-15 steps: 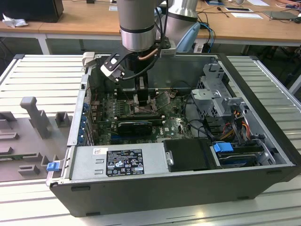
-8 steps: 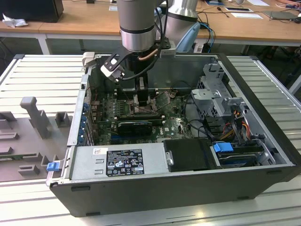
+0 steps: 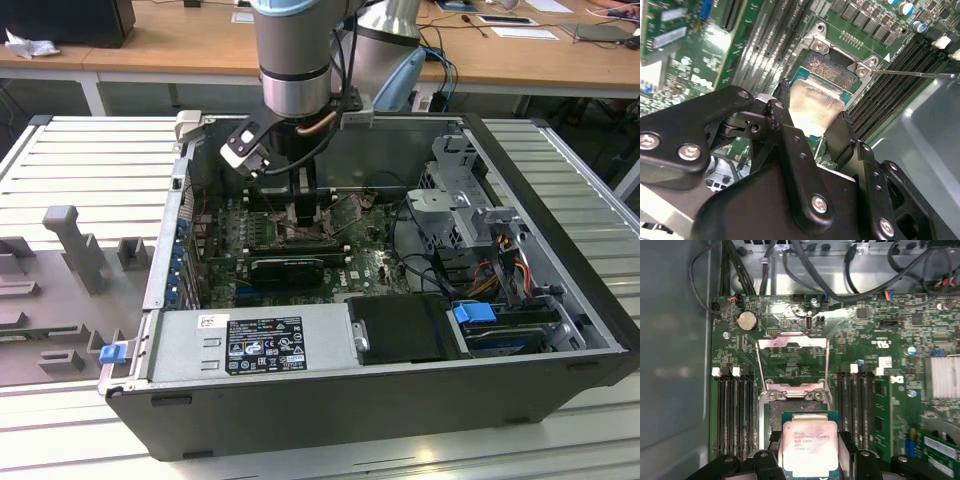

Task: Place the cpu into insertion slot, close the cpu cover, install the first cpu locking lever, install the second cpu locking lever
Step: 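Place the cpu into insertion slot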

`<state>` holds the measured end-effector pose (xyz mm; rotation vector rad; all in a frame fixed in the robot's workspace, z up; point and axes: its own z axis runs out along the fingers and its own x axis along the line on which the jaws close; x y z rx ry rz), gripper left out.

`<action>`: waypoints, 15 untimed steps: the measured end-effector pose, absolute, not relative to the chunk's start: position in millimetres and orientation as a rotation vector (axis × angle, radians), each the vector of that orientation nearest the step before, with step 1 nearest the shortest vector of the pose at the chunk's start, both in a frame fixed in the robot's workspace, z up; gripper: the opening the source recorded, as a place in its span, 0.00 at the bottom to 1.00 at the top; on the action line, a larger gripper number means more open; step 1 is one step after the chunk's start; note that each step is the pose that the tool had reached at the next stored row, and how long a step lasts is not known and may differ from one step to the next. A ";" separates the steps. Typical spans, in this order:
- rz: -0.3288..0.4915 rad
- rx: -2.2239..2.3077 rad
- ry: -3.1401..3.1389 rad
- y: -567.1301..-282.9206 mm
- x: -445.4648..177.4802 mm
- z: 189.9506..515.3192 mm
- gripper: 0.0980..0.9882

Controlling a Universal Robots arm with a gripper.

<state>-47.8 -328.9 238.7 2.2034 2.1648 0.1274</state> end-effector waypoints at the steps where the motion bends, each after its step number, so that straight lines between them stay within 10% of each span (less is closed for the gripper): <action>1: 0.127 2.202 2.166 -327.4 -47.7 236.8 0.48; 15: 0.126 2.192 2.179 -319.5 -48.0 204.7 0.48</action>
